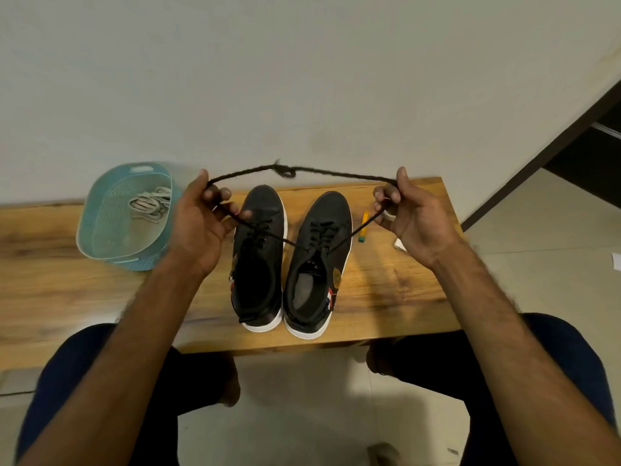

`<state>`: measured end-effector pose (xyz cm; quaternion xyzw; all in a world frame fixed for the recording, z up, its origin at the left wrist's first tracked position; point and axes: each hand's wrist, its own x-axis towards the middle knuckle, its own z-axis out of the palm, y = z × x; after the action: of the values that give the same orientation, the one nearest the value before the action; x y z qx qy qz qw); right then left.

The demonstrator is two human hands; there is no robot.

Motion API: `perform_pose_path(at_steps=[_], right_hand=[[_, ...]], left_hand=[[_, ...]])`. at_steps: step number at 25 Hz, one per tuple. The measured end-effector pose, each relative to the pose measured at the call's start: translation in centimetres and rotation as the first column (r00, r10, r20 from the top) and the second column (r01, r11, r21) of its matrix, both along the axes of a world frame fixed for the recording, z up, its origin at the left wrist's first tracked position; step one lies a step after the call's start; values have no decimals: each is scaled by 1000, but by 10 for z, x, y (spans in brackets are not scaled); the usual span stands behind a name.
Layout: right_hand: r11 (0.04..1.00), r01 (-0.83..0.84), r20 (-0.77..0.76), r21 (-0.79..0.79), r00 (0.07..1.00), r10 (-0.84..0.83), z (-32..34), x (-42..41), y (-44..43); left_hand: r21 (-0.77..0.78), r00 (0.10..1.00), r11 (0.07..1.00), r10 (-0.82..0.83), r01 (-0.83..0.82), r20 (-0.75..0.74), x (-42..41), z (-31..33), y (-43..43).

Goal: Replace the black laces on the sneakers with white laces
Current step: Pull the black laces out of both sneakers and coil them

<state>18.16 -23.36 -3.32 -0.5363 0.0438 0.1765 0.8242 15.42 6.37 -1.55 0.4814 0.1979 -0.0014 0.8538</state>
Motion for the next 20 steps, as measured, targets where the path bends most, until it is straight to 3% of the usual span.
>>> perform_pose_path(at_steps=[4, 7, 8, 9, 11, 12, 14, 17, 19, 20], right_hand=[[991, 56, -24, 120, 998, -53, 10, -3, -1], [994, 96, -7, 57, 995, -96, 12, -5, -7], [995, 93, 3, 35, 996, -93, 11, -6, -8], [995, 86, 27, -39, 996, -85, 10, -8, -9], [942, 55, 92, -331, 995, -26, 4, -11, -8], [861, 30, 116, -507, 993, 33, -2, -13, -8], [575, -31, 89, -818, 980, 179, -14, -12, -9], [118, -104, -63, -988, 949, 309, -30, -16, -7], [-26, -10, -18, -1000, 945, 326, -34, -21, 4], [-1, 42, 40, -999, 943, 331, -36, -22, 12]], left_hand=[[276, 1000, 961, 4, -10, 22, -5, 5, 9], [658, 999, 753, -13, -24, 51, -8, -3, 17], [767, 998, 642, -35, -19, 55, -9, -8, 20], [894, 996, 448, -87, 11, 32, -9, -13, 23], [988, 974, -74, -175, 132, -143, -12, -23, 22], [958, 952, -204, -188, 201, -240, -14, -27, 20], [919, 915, -249, -189, 306, -356, -16, -31, 15], [932, 947, -325, -217, 158, -236, -20, -28, 1], [928, 934, -374, -334, -7, -127, -24, -30, -22], [934, 895, -355, -428, -36, -128, -26, -33, -36]])
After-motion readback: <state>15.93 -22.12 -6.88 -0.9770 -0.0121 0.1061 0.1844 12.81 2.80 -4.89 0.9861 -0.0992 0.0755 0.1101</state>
